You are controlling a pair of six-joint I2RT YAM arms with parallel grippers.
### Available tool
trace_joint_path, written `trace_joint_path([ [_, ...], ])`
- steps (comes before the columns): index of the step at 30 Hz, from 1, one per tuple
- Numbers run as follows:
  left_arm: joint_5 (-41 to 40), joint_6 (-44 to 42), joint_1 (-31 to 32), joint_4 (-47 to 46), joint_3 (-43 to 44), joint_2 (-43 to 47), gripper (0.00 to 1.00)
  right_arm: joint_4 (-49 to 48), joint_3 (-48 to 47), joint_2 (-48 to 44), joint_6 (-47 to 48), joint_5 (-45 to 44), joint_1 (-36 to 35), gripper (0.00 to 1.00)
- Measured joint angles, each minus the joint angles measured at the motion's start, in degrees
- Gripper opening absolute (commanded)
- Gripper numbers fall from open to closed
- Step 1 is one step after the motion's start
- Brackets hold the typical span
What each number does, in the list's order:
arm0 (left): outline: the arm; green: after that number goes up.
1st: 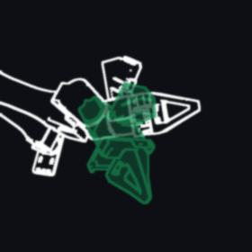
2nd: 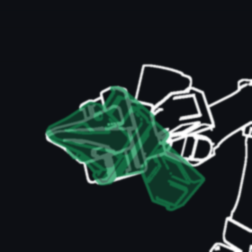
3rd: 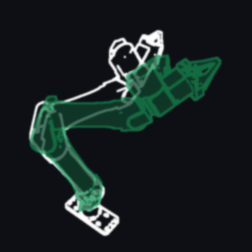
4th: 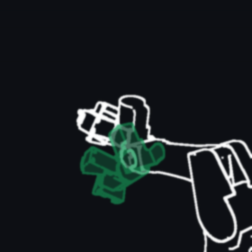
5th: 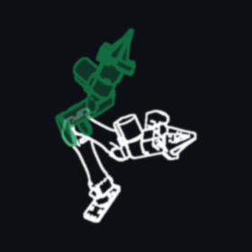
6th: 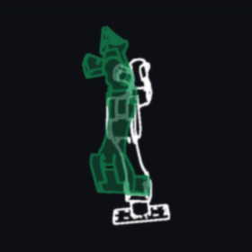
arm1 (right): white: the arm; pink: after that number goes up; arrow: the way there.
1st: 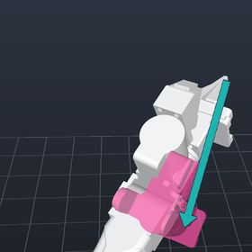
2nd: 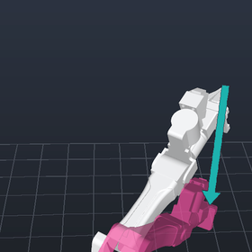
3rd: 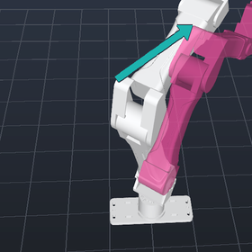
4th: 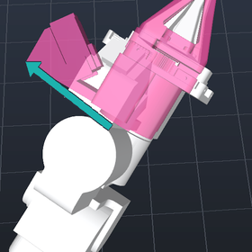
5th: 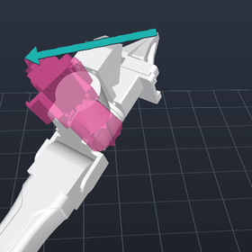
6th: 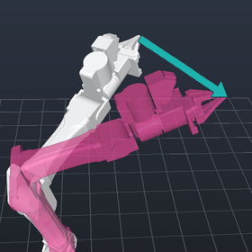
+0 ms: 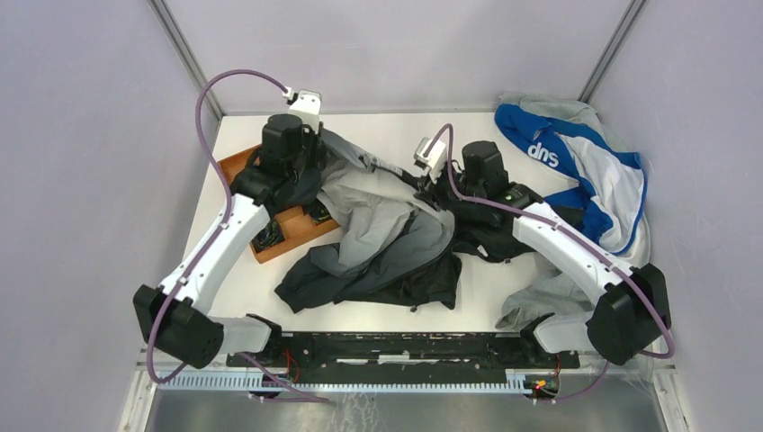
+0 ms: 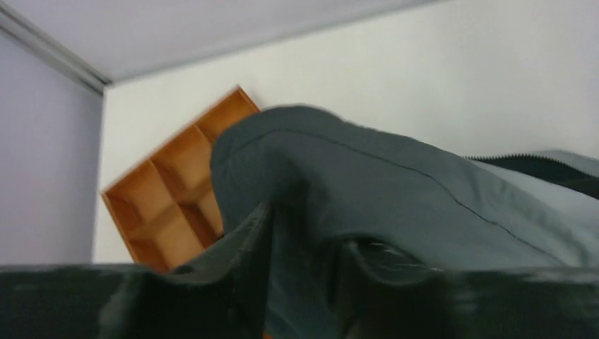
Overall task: Zip up the jacket
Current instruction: Flatten out the jacket at the center of the board.
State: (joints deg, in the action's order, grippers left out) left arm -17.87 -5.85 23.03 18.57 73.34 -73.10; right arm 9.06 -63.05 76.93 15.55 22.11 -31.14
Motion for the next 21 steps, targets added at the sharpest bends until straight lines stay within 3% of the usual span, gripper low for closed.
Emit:
trace_joint_path([
  [3, 0.44, 3.98, -1.44, 4.04, -0.55, -2.23, 0.83, 5.05, 2.60, 0.00, 2.47, 2.95, 1.16, 0.66],
  [6, 0.42, 7.17, -2.78, 6.99, -1.31, -1.36, 0.94, 8.24, 2.64, -0.31, 5.25, 7.30, 4.52, 0.76],
  [12, 3.82, 13.20, -3.67, 9.22, -1.51, 7.43, 0.97, 15.65, -0.70, -0.59, 10.80, 13.49, 15.56, 0.95],
  [16, 10.49, 20.15, -3.67, 8.61, -1.51, 13.99, 0.97, 18.18, -3.50, -0.59, 14.99, 15.52, 18.93, 0.98],
  [21, 16.44, 29.18, -3.67, 8.96, -1.27, 15.04, 0.96, 20.61, -3.65, -0.22, 18.18, 19.39, 19.82, 0.98],
])
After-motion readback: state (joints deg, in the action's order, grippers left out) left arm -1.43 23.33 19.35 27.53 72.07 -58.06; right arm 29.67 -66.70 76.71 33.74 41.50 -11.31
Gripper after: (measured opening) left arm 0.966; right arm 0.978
